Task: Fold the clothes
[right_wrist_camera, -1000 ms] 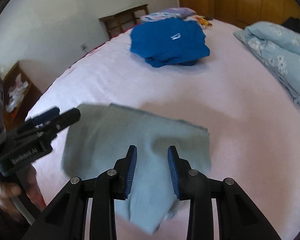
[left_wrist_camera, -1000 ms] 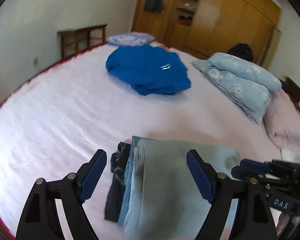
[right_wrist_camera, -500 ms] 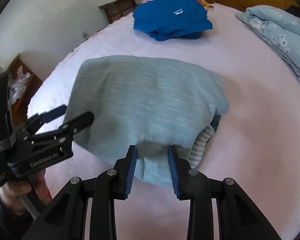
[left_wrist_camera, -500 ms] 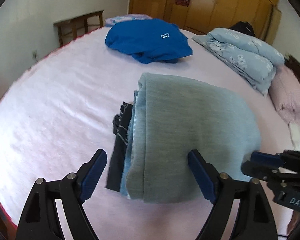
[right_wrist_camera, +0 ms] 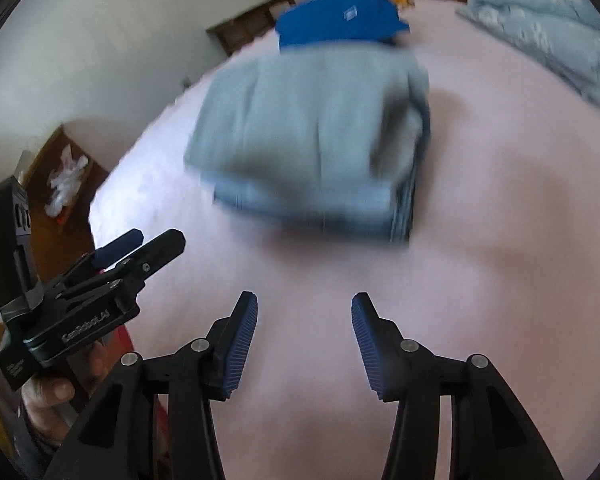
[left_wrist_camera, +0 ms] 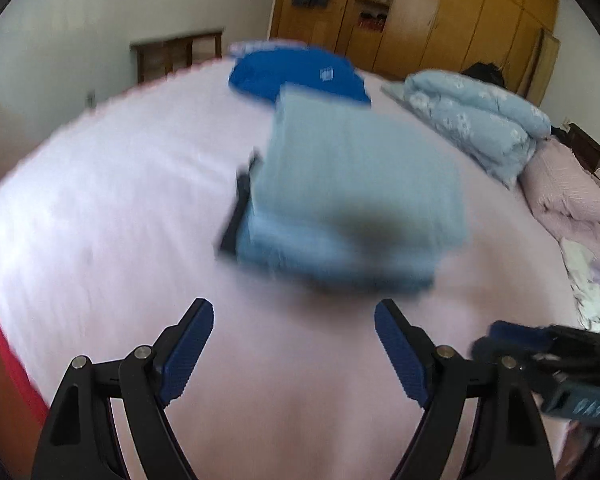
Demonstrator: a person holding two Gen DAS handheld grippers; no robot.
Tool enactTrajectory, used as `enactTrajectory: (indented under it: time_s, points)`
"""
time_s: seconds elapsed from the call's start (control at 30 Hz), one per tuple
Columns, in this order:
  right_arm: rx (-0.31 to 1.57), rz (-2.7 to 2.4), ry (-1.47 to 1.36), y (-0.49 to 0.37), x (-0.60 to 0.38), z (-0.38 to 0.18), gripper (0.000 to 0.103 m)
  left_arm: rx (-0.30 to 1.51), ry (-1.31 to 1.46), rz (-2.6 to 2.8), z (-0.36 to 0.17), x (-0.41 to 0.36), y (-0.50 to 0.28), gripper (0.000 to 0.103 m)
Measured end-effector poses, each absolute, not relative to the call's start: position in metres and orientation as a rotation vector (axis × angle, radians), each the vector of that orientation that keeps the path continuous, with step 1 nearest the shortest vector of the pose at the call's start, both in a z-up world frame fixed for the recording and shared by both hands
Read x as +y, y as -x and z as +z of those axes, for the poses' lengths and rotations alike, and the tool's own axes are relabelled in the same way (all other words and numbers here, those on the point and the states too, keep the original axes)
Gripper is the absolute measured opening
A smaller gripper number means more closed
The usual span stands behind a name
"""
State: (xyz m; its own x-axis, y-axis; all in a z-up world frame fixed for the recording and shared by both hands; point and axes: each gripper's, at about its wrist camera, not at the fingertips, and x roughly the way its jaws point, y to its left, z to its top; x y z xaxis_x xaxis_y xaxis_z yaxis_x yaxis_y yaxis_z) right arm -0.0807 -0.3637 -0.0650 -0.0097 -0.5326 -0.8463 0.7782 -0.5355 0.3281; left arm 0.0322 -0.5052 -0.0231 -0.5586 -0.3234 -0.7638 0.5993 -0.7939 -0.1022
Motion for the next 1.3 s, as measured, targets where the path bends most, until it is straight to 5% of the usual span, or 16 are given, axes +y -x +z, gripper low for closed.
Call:
enactTrajectory:
  time_s: [0.47, 1.3]
  points:
    - [0.403, -1.812, -1.182, 0.035, -0.332, -0.052, 0.05, 0.381, -1.103, -2.258, -0.022, -0.404, -0.107, 0.082]
    - [0.508, -1.888, -1.015, 0.009, -0.334, -0.02, 0.053, 0.393, -0.941, -2.27, 0.016, -0.419, -0.117, 0.082]
